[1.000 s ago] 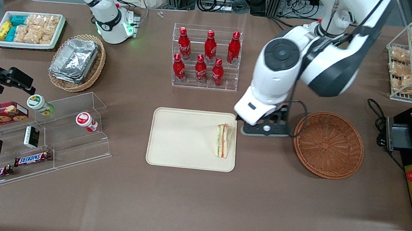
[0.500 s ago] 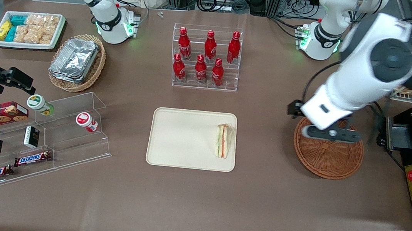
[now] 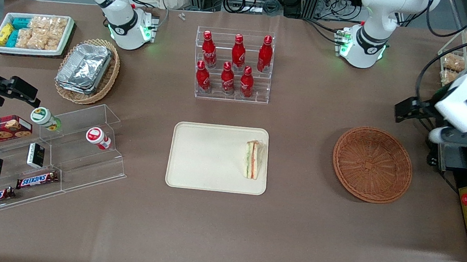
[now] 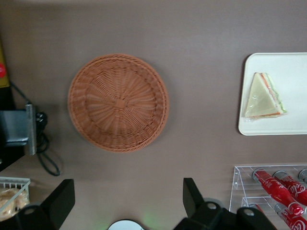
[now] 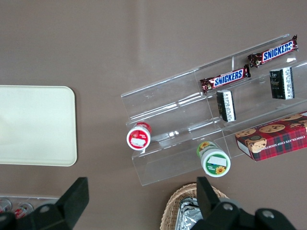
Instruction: Place sandwich from basket to tray
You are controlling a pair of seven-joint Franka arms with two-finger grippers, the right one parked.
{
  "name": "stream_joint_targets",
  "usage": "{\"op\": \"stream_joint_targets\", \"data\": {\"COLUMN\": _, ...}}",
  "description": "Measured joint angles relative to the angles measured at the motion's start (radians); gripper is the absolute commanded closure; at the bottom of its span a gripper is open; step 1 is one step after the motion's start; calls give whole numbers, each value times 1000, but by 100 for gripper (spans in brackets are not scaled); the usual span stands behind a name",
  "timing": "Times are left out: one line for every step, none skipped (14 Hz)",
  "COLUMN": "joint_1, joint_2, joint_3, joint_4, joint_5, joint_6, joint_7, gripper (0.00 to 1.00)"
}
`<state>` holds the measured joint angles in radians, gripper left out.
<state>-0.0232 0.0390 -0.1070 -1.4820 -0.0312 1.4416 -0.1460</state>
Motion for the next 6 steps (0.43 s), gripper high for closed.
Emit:
{"op": "stream_joint_targets", "data": {"joint_1": -10, "joint_2": -26, "joint_3": 31, "joint_4": -20, "joint_5": -1, "joint_6": -1, "joint_7": 3, "gripper": 0}}
{"op": "stream_joint_targets", "data": {"joint_1": -20, "joint_2": -49, "joint_3": 57, "joint_4": -40, "joint_5": -2, "joint_6": -1, "joint_7": 6, "gripper": 0}}
{"op": "stream_joint_targets", "data": {"joint_1": -26, "joint_2": -67, "joint_3": 72, "joint_4": -57, "joint_5": -2, "joint_6": -1, "joint_7": 8, "gripper": 0}}
{"op": "stream_joint_targets", "data": {"joint_1": -28, "joint_2": -79, "joint_3": 77, "joint_4": -67, "joint_5": -3, "joint_6": -1, "joint_7": 9, "gripper": 0}}
{"op": "stream_joint_targets", "data": {"joint_1": -31, "joint_2": -83, "joint_3": 77, "joint_4": -71, "joint_5": -3, "joint_6": -1, "joint_7": 9, "gripper": 0}}
{"op": "stream_joint_targets", "data": {"joint_1": -35, "joint_2": -83, "joint_3": 77, "joint_4": -71, "joint_5": -3, "joint_6": 0, "joint_7": 9, "gripper": 0}}
